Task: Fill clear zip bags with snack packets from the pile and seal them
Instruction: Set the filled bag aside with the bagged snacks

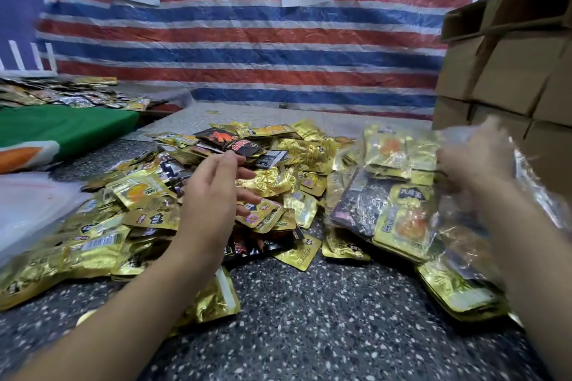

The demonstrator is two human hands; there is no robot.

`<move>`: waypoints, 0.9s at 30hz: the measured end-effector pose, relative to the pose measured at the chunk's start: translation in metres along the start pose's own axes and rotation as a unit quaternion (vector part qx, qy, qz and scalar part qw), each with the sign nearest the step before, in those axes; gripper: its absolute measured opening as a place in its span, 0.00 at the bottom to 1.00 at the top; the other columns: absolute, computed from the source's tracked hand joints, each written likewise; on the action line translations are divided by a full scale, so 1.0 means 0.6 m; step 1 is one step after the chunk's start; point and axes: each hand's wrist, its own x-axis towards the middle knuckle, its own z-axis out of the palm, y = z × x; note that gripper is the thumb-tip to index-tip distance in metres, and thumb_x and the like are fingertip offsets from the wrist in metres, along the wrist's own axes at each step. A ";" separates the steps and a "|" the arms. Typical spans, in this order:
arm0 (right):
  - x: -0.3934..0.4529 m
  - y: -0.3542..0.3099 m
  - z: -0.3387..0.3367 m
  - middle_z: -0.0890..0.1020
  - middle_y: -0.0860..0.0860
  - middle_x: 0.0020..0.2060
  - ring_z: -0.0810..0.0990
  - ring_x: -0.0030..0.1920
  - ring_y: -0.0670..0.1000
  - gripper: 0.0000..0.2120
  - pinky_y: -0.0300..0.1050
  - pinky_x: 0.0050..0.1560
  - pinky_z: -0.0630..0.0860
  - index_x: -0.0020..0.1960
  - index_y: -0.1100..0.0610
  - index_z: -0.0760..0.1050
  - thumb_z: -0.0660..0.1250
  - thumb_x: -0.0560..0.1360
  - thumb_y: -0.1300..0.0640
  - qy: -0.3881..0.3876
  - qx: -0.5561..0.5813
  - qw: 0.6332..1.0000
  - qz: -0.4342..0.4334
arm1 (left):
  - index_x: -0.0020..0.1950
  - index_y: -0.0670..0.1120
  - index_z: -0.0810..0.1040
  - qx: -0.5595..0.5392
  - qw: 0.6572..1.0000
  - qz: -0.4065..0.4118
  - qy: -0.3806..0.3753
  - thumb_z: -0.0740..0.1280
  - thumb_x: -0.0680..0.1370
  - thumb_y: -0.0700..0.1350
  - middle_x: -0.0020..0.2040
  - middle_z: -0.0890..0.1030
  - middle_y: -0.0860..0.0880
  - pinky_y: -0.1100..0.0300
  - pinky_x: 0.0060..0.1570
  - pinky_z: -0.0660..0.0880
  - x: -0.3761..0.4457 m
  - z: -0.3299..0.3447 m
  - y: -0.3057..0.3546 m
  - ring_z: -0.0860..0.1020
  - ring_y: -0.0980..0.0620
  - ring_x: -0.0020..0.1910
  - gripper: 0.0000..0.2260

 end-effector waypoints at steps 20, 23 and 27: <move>-0.036 -0.035 0.097 0.57 0.50 0.80 0.53 0.79 0.59 0.45 0.70 0.74 0.50 0.79 0.42 0.50 0.32 0.68 0.23 -0.160 -0.273 0.900 -0.300 | 0.49 0.48 0.78 0.068 0.997 -0.006 -0.019 0.57 0.84 0.50 0.45 0.82 0.48 0.63 0.28 0.75 -0.004 0.004 -0.014 0.79 0.53 0.32 0.13; -0.039 -0.044 0.082 0.56 0.52 0.80 0.53 0.79 0.58 0.39 0.69 0.75 0.45 0.79 0.45 0.53 0.38 0.75 0.26 -0.164 -0.251 0.910 -0.286 | 0.49 0.49 0.78 0.074 0.997 -0.002 -0.016 0.57 0.84 0.50 0.43 0.82 0.50 0.61 0.29 0.76 -0.005 0.004 -0.015 0.79 0.55 0.31 0.12; -0.066 -0.073 0.039 0.61 0.55 0.78 0.56 0.78 0.57 0.33 0.67 0.75 0.47 0.77 0.50 0.60 0.47 0.79 0.33 -0.120 -0.218 0.916 -0.315 | 0.48 0.50 0.79 0.086 0.996 0.004 -0.014 0.57 0.84 0.50 0.42 0.82 0.52 0.60 0.30 0.76 -0.003 0.002 -0.015 0.80 0.55 0.31 0.12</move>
